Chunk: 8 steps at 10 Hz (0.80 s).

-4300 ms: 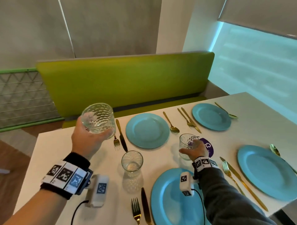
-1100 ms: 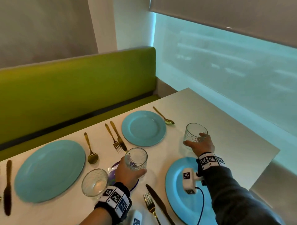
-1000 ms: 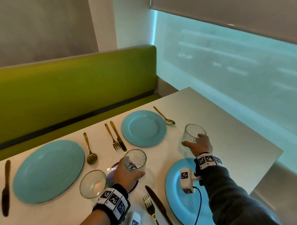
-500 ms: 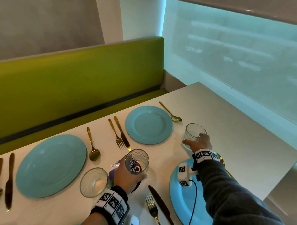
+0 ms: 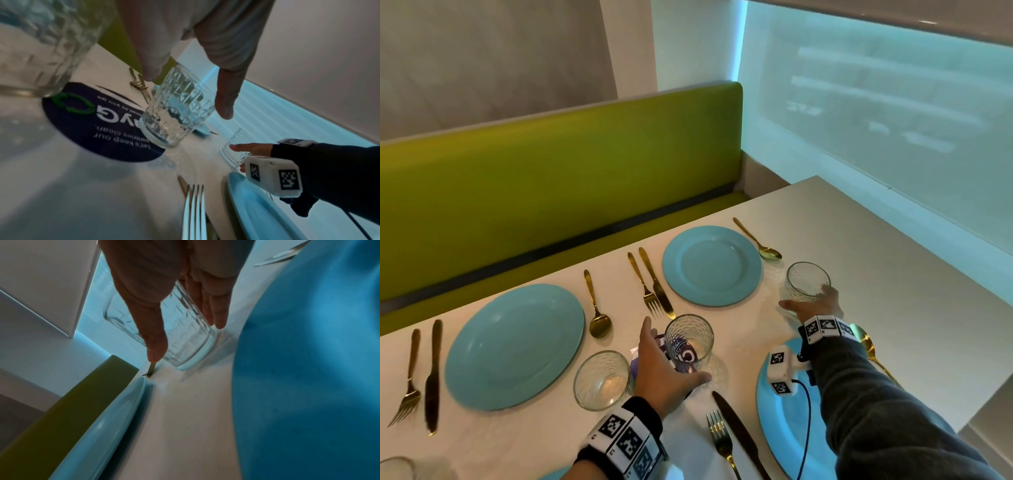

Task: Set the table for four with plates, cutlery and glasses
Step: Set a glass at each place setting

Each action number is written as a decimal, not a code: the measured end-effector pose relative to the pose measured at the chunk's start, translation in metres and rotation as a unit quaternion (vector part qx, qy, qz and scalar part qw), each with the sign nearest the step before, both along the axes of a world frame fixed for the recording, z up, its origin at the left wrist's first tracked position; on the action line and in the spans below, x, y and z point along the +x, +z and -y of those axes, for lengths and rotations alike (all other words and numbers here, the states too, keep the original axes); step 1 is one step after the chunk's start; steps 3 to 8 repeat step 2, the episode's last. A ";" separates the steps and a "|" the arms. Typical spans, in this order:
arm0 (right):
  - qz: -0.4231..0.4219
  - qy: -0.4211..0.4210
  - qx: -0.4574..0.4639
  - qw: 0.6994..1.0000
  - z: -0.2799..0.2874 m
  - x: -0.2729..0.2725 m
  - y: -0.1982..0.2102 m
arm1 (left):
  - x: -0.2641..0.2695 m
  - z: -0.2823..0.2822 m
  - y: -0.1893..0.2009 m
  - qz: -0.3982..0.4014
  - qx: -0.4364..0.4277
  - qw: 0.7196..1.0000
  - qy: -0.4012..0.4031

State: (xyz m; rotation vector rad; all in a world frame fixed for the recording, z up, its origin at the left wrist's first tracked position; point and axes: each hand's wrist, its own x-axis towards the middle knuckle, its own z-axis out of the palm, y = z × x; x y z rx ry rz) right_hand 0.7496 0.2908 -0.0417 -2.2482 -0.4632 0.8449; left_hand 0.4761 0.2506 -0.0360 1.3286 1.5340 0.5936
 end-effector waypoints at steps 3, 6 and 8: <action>0.026 -0.020 0.006 0.999 0.016 -0.022 0.036 | -0.007 0.010 0.023 0.001 0.031 0.999 -0.013; 0.026 -0.020 0.006 0.999 0.016 -0.022 0.036 | -0.007 0.010 0.023 0.001 0.031 0.999 -0.013; 0.026 -0.020 0.006 0.999 0.016 -0.022 0.036 | -0.007 0.010 0.023 0.001 0.031 0.999 -0.013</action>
